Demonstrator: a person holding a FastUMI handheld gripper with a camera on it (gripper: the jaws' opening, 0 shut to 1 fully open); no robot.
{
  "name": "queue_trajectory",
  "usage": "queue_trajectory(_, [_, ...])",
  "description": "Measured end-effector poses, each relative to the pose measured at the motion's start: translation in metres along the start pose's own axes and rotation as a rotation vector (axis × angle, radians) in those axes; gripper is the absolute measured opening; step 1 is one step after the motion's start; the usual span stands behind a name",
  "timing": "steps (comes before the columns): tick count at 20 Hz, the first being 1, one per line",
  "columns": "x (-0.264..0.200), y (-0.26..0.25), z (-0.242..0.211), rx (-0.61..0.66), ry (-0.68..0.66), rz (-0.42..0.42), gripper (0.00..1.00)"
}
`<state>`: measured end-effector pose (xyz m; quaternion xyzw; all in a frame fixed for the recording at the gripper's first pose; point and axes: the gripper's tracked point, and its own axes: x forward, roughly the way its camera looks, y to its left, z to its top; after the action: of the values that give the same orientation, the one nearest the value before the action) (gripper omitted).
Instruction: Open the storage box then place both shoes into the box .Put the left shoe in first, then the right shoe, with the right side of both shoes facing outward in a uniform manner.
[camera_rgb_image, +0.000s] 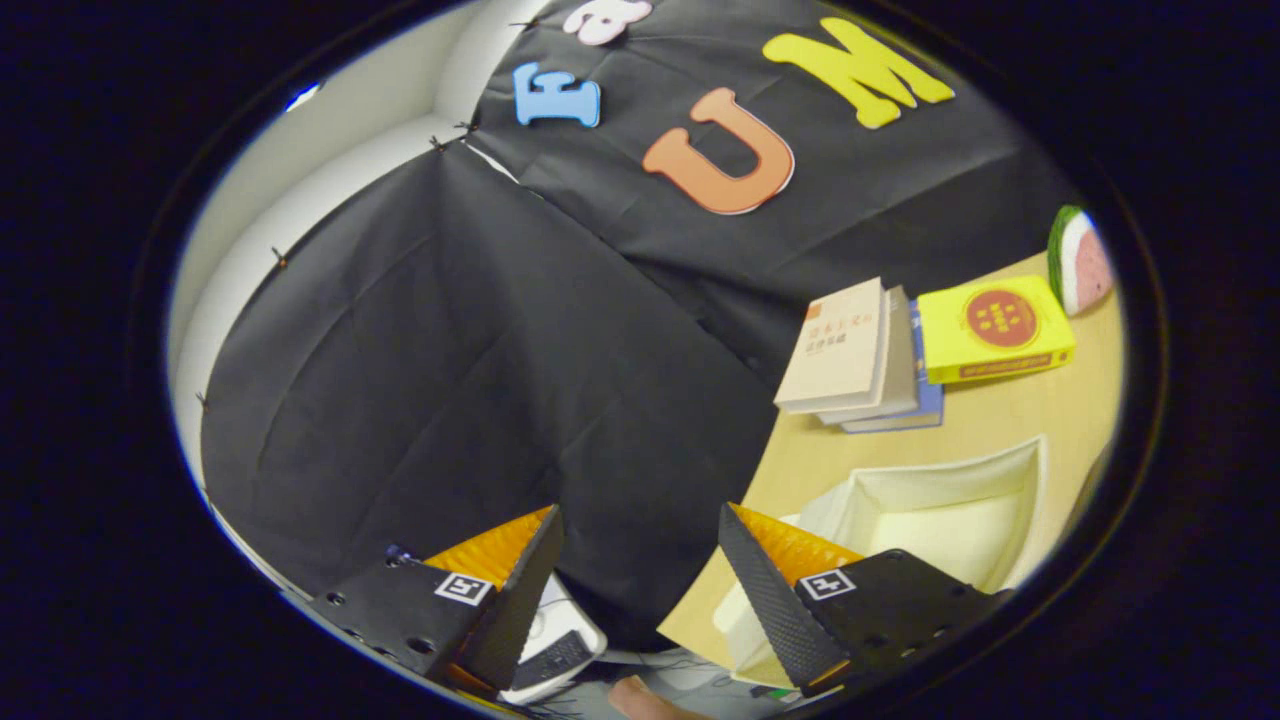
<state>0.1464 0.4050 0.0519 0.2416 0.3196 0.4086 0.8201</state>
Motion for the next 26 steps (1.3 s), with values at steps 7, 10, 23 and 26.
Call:
queue_trajectory(7, [-0.092, -0.094, -0.017, -0.251, -0.023, -0.369, 0.95])
queue_trajectory(10, [-0.13, -0.149, -0.034, -0.296, 0.048, -0.54, 0.95])
queue_trajectory(23, [-0.207, -0.357, -0.108, -0.157, 0.349, -0.865, 0.87])
queue_trajectory(26, [-0.205, -0.378, -0.119, -0.121, 0.406, -0.867, 0.73])
